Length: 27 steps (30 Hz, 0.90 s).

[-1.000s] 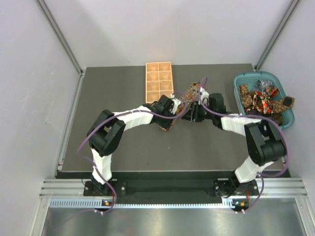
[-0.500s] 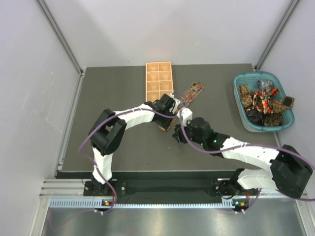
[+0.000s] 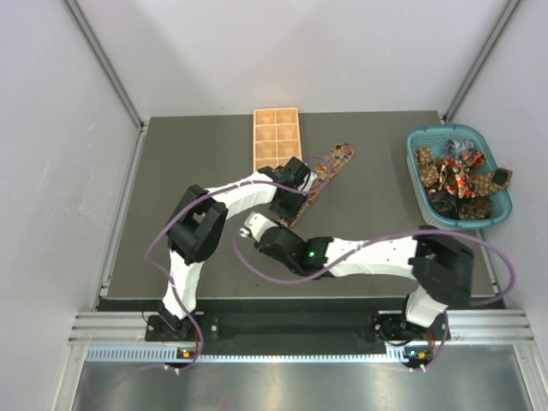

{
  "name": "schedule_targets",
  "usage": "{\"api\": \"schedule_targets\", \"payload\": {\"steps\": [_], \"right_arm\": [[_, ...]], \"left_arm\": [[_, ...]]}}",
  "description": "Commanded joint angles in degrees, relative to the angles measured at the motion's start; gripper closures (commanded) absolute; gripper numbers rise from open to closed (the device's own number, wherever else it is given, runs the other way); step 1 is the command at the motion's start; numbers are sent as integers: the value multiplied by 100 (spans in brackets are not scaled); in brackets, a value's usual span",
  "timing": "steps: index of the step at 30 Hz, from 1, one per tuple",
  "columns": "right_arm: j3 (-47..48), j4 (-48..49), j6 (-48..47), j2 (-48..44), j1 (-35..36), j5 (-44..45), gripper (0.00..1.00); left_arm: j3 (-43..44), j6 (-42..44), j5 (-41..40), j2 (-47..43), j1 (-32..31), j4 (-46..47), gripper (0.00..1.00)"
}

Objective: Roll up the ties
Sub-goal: Roll the tie

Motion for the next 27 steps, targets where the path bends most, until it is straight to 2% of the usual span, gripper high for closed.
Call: {"api": "schedule_targets", "payload": {"steps": [1,6,8,10,12,18,27], "right_arm": [[863,-695,-295,667,115,1041,60],[1794,-1214,-506,1747,133,1885,59],[2015,-1285,-628,2038,115,2201,58],[2313,-1381,-682,2425,106,2404,52],[2664,-1521,-691,2785,45,2623,50],[3377,-2119,-550,3506,-131,3002,46],[3721,-2357,-673,4131,-306,3284,43]], "left_arm": [[182,54,42,469,39,-1282,62],[762,238,569,777,48,-1915,60],[956,238,517,953,39,-2241,61],[1149,256,517,1050,39,-2416,60],[1325,291,526,1103,48,-2514,60],[1826,291,386,1498,39,-3041,60],[2388,282,192,1805,39,-3480,59]]}}
